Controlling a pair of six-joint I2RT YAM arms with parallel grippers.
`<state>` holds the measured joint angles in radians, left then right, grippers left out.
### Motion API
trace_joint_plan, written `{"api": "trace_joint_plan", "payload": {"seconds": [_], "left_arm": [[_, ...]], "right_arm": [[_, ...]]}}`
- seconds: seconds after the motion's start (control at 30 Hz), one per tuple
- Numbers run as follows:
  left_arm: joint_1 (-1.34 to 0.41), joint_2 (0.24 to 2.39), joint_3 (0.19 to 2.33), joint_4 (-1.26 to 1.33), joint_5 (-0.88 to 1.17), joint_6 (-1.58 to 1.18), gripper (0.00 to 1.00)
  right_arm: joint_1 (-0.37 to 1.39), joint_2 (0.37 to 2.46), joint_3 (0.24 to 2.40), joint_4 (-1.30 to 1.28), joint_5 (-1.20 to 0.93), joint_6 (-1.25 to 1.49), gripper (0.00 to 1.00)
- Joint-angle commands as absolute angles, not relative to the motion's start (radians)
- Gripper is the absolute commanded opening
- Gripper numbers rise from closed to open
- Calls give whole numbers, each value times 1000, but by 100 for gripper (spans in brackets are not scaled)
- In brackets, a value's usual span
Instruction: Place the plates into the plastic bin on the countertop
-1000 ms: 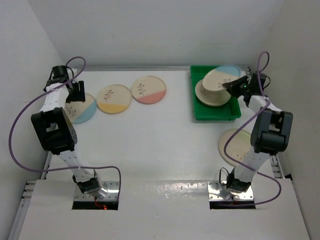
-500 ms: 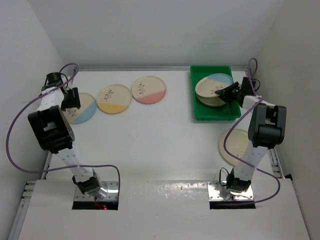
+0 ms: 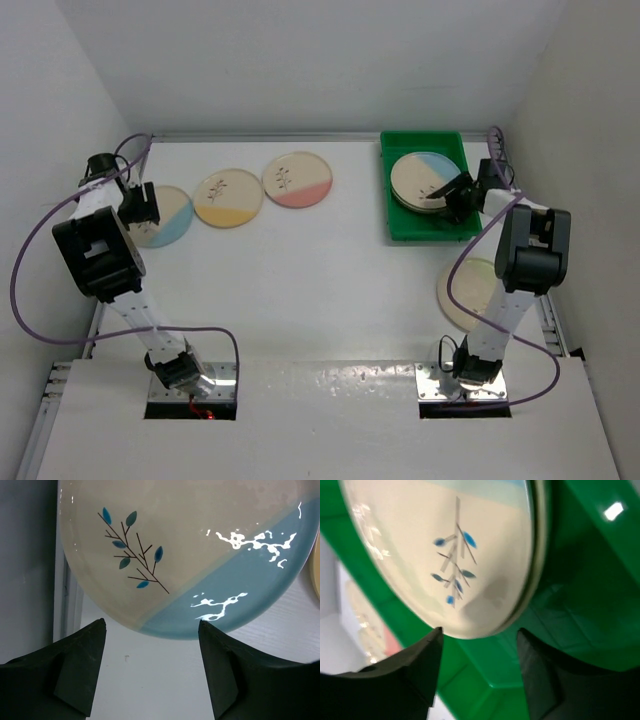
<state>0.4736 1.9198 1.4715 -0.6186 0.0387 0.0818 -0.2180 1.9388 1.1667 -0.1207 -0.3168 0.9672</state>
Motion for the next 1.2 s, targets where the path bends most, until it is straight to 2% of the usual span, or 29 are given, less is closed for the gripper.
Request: {"api": "trace_joint_plan", "payload": {"seconds": [0.0, 0.17, 0.3, 0.43, 0.7, 0.87, 1.03, 1.13, 1.17], "left_arm": [[488, 1931, 1509, -603, 83, 97, 77], [497, 1966, 1540, -603, 35, 84, 77], [497, 2000, 1560, -594, -43, 74, 77], [520, 2011, 1572, -582, -55, 55, 77], [601, 2123, 1663, -554, 63, 11, 77], [638, 2198, 1730, -554, 224, 20, 77], [660, 2296, 1773, -554, 358, 61, 61], [669, 2296, 1773, -565, 476, 106, 43], [669, 2296, 1761, -574, 489, 115, 29]], "right_arm": [[-206, 1948, 1225, -227, -229, 881, 62], [-169, 1913, 1301, -414, -56, 775, 69], [-124, 1846, 1310, -469, 57, 701, 72], [-78, 1787, 1312, -511, 207, 629, 79], [-17, 1698, 1269, -460, 175, 557, 80], [41, 1677, 1290, -448, 160, 508, 80], [89, 1677, 1315, -446, 160, 503, 80], [115, 1675, 1337, -457, 175, 497, 80], [120, 1675, 1342, -457, 179, 495, 80]]}}
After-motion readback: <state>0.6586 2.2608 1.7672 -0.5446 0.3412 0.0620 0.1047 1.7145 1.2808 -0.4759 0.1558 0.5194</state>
